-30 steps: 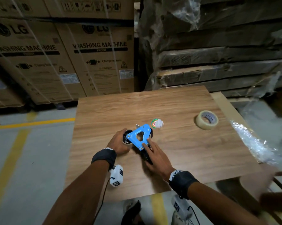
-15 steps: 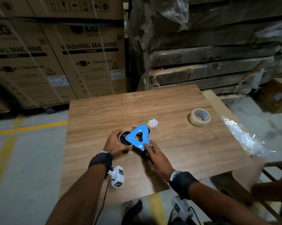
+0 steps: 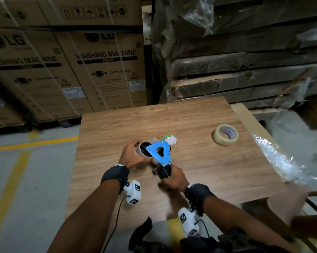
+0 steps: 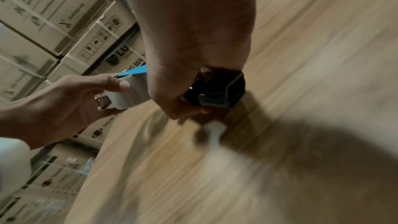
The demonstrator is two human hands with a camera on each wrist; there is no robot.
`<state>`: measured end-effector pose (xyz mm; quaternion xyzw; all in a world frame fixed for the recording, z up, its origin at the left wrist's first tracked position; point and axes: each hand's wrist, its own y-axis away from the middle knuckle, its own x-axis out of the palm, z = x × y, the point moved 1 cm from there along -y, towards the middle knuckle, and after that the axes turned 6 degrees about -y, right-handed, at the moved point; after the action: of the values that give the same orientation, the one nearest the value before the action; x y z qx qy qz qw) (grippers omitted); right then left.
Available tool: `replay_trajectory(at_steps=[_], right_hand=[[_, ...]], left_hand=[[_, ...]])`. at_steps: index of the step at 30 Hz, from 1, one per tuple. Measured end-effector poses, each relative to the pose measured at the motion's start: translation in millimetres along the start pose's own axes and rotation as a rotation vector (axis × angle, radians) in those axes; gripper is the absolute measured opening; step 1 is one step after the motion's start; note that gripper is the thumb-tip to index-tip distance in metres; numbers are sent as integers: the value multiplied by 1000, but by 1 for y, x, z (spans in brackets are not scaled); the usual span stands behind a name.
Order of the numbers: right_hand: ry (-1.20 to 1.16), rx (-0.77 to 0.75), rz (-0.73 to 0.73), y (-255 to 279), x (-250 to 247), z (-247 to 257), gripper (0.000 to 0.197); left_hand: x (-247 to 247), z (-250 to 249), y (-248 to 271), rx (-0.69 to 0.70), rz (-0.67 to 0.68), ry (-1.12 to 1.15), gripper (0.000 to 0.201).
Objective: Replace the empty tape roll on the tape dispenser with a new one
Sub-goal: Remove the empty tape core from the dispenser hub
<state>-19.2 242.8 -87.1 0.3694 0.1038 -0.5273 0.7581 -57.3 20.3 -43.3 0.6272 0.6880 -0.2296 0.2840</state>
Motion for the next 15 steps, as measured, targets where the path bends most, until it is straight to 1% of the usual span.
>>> replay_trajectory(at_steps=[3,4,6,7,9,11,13,15], right_hand=[[-51,-15,35,-8,-13,4,15],[-75,-14,45,-9,-18,6,10],[-142,1,87,-12,-26,9,13],[-204,8,136,-11,-31,13,14],[-335,34,274,-11,-39,16,21],[-412,87,352,-9,-47,19,23],[-500,127,401,-13,-52,16,22],[-595,185,437,-17,-57,15,22]], left_hand=[[1,-16,-6,12,-32,2,94],[2,-20,-9,12,-47,4,94],[4,-31,-17,27,-67,-11,90],[5,-37,-21,34,-71,-16,87],[6,-46,-31,32,-64,-25,79],[8,-54,-38,29,-38,-31,73],[10,-62,-44,15,0,-39,75],[13,-70,-47,-1,25,-40,82]])
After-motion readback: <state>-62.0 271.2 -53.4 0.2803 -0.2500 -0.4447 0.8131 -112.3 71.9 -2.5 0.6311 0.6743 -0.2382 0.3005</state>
